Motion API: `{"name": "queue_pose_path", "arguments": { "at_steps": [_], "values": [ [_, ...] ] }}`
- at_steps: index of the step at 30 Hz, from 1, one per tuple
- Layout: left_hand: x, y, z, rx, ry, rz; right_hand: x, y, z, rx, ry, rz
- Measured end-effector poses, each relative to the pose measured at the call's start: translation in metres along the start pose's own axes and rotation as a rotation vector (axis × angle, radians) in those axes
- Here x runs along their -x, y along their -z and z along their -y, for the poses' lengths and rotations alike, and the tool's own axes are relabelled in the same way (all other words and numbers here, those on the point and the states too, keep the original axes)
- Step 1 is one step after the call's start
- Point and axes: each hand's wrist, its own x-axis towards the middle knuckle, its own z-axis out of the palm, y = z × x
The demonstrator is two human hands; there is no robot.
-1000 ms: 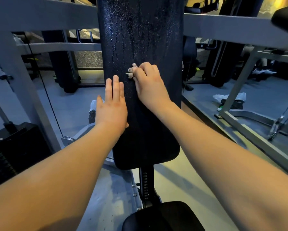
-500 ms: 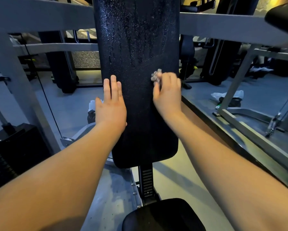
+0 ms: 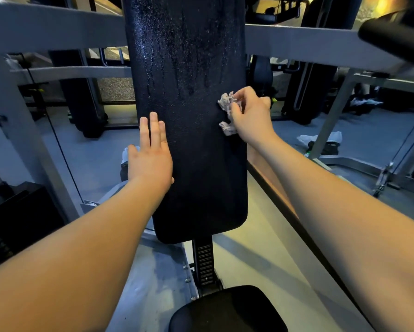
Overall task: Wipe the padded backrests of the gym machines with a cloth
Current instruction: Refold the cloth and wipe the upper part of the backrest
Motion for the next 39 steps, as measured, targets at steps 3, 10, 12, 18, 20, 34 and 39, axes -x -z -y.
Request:
{"name": "queue_pose_path", "arguments": {
  "at_steps": [3,10,12,18,20,34,39],
  "values": [
    [-0.001,-0.002,-0.001,-0.002,0.002,-0.009,0.002,-0.010,-0.003,0.051,0.011,-0.158],
    [-0.002,-0.004,-0.001,0.015,0.002,-0.011,0.022,-0.024,-0.009,-0.007,0.104,-0.114],
    [-0.002,-0.004,-0.001,0.014,0.004,-0.013,0.020,-0.023,-0.012,-0.013,0.083,-0.081],
    [-0.002,-0.005,-0.002,0.007,0.006,-0.017,0.016,-0.012,-0.015,-0.095,0.089,0.042],
    [-0.002,-0.006,-0.003,0.007,0.007,-0.018,0.023,-0.007,-0.016,-0.059,0.098,0.176],
    [-0.005,-0.006,-0.002,0.003,0.004,-0.012,0.004,-0.006,-0.026,0.177,0.405,-0.015],
    [-0.005,-0.008,-0.003,-0.009,0.003,-0.016,-0.035,-0.009,-0.011,-0.020,0.007,-0.259]
  ]
}}
